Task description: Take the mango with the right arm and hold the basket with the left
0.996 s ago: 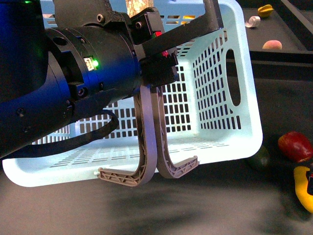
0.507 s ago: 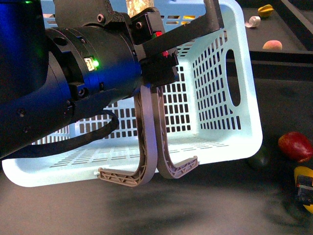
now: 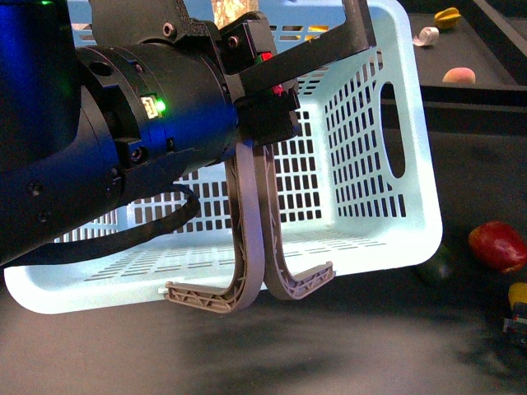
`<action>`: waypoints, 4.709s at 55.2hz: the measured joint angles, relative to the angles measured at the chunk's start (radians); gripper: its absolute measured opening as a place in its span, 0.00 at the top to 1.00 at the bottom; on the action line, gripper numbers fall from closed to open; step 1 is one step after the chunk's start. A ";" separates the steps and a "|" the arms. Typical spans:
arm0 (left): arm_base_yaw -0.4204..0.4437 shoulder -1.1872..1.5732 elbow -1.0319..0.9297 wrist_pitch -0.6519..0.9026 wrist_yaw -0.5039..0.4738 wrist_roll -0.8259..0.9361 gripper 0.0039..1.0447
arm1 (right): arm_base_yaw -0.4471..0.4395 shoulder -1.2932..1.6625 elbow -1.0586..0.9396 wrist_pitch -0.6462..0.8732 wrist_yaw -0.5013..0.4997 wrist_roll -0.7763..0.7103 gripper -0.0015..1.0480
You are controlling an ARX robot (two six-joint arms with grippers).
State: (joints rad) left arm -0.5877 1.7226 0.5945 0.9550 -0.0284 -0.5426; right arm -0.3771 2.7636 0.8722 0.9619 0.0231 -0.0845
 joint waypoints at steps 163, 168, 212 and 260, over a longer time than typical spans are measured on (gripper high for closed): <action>-0.001 0.002 -0.008 0.000 0.001 -0.003 0.95 | 0.381 -2.385 -0.867 -0.583 -0.018 0.103 0.68; -0.001 0.002 -0.008 0.000 0.001 -0.003 0.95 | 0.380 -2.419 -0.867 -0.617 -0.022 0.095 0.81; 0.000 0.002 -0.008 0.000 -0.001 -0.005 0.95 | 0.380 -2.758 -0.866 -0.958 -0.024 0.087 0.98; 0.014 0.067 0.136 -0.081 -0.455 -0.069 0.95 | 0.380 -2.758 -0.866 -0.960 -0.024 0.085 0.06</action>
State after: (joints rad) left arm -0.5732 1.7897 0.7303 0.8738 -0.4835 -0.6121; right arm 0.0025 0.0051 0.0059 0.0017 -0.0013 0.0010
